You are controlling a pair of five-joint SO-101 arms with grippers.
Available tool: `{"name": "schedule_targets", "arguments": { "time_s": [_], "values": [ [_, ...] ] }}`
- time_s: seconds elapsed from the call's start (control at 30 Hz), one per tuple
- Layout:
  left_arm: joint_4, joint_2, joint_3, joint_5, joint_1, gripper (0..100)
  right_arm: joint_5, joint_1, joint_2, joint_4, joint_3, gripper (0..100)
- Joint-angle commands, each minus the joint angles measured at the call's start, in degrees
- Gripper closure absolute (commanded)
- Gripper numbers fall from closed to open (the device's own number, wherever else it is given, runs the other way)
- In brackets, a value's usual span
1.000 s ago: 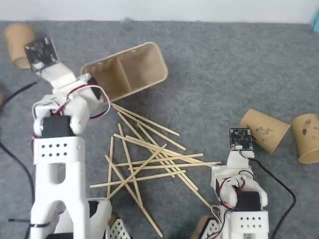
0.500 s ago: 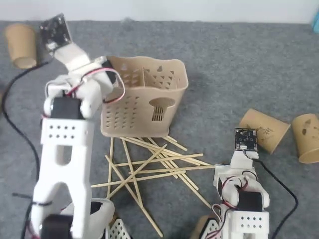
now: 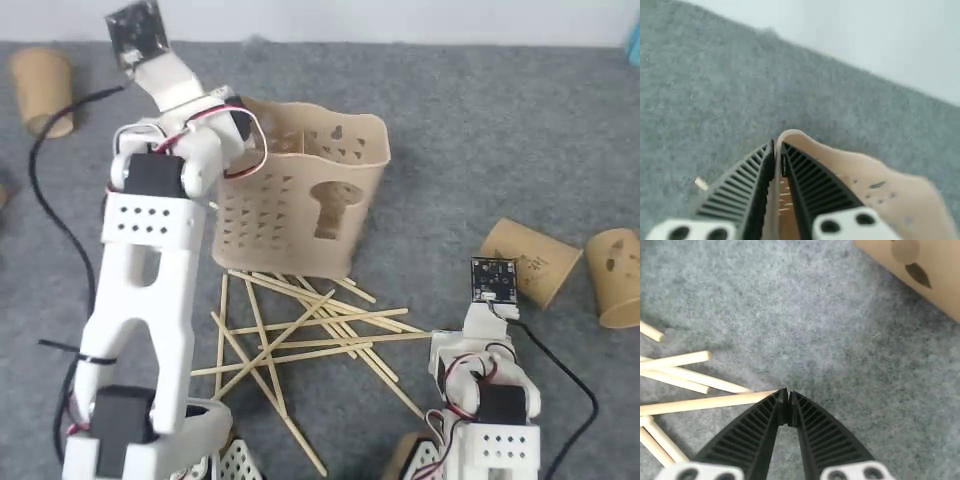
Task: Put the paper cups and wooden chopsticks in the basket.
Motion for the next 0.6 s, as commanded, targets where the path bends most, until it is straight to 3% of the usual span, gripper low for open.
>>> {"name": "schedule_targets", "arguments": {
  "time_s": [0.0, 0.23, 0.43, 0.57],
  "values": [
    [3.3, 0.1, 0.9, -1.3, -0.4, 99, -0.4, 0.4, -0.4, 0.6, 0.4, 98.9],
    [10.8, 0.1, 0.9, -14.9, -0.9, 95, -0.4, 0.2, -0.4, 0.6, 0.4, 98.9],
    [17.9, 0.0, 0.2, -15.9, -0.8, 77, -0.5, 0.2, -0.4, 0.6, 0.4, 98.9],
    [21.0, 0.1, -1.3, -16.0, -0.7, 82, -0.5, 0.2, -0.4, 0.6, 0.4, 98.9]
  ]
}}
